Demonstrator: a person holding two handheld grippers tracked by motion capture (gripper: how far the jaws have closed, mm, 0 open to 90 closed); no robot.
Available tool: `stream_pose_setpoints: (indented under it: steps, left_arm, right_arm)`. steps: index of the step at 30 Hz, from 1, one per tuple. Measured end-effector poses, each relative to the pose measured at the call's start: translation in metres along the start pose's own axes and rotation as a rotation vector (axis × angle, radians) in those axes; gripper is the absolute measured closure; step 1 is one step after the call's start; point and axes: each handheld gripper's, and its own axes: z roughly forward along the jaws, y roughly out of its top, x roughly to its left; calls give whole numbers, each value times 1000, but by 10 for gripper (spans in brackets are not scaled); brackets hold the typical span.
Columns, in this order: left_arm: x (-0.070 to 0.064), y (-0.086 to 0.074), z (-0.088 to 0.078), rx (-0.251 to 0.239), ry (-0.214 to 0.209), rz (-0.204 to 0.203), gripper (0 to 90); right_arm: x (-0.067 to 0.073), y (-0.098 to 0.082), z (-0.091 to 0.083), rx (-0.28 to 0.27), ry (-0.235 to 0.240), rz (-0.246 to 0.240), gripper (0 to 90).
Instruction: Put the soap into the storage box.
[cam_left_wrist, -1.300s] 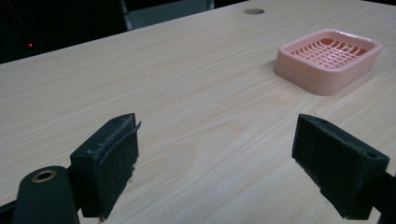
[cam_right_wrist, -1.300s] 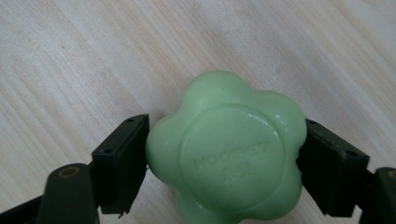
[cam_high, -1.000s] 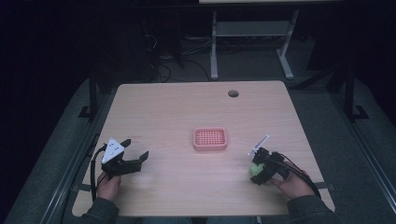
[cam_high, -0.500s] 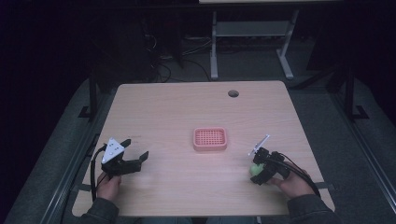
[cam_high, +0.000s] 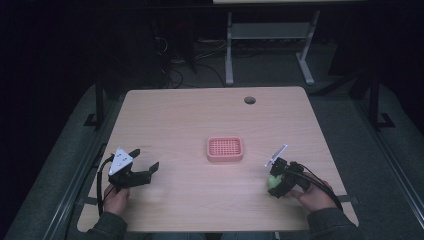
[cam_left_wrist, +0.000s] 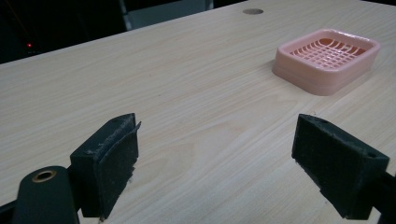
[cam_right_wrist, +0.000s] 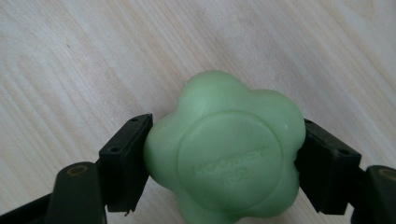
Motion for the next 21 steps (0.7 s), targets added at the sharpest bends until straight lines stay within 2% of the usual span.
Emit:
stream_pose_setpoints:
  steps: [8, 14, 21]
  left_arm:
    - [0, 0, 0, 1, 0, 0, 140]
    - [0, 0, 0, -1, 2, 2, 141]
    - [0, 0, 0, 2, 1, 0, 141]
  right_arm:
    - [1, 3, -2, -9, -5, -12, 257]
    - [1, 9, -12, -12, -15, -26, 258]
    - [1, 18, -17, -27, -7, -40, 258]
